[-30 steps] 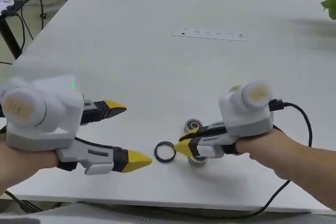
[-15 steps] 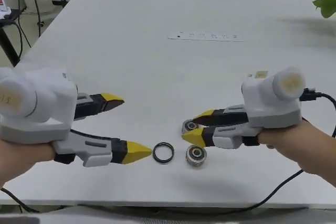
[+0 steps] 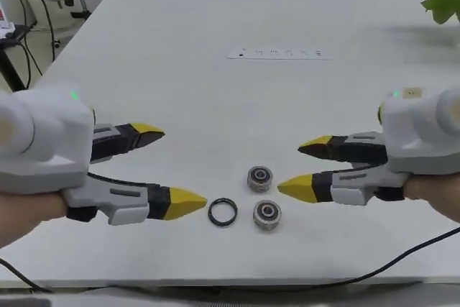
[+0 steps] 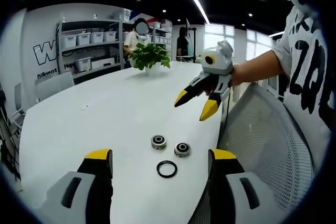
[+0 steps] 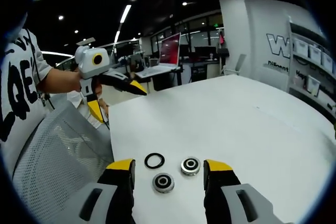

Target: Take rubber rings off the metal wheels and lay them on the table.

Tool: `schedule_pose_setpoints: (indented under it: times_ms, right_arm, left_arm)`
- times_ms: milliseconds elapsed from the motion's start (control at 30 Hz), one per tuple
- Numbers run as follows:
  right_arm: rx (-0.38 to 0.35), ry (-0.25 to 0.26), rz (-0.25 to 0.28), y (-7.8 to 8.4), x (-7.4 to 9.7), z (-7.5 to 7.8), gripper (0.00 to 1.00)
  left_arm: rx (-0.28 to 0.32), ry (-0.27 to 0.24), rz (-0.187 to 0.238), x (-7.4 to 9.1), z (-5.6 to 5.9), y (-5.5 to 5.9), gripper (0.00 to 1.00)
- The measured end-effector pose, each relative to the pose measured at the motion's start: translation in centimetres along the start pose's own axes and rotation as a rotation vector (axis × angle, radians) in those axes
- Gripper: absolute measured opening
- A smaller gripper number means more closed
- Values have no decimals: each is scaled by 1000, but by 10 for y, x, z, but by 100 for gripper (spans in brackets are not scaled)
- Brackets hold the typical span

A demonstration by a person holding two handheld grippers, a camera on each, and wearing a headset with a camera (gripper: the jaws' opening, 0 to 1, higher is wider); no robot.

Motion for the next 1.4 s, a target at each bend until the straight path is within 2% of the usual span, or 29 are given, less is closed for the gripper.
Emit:
schedule_pose_setpoints:
  times_ms: [267, 367, 633, 967, 1400]
  right_arm:
    - [28, 26, 0, 8, 20, 0, 60]
    - [16, 34, 10, 10, 28, 2, 62]
    - [38, 53, 3, 15, 39, 0, 70]
    - [48, 72, 5, 23, 48, -4, 75]
    - [43, 104, 11, 30, 61, -1, 78]
  left_arm:
    - [-7, 4, -10, 1, 4, -2, 76]
    - [-14, 10, -16, 1, 6, -2, 76]
    - [-14, 27, -22, 0, 12, -2, 77]
    - [-11, 31, -22, 2, 16, -2, 77]
    - [-5, 21, -32, 5, 19, 0, 78]
Point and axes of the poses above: the centre of the closed fingertips' face, and the gripper's own axes: x roughly backward along the fingers, z roughly to its right, y roughly out of its underside, the point moved 8 cm from there along x, roughly backward along the fingers, and after that the axes turned 12 degrees about -x, right-handed, at the moved point
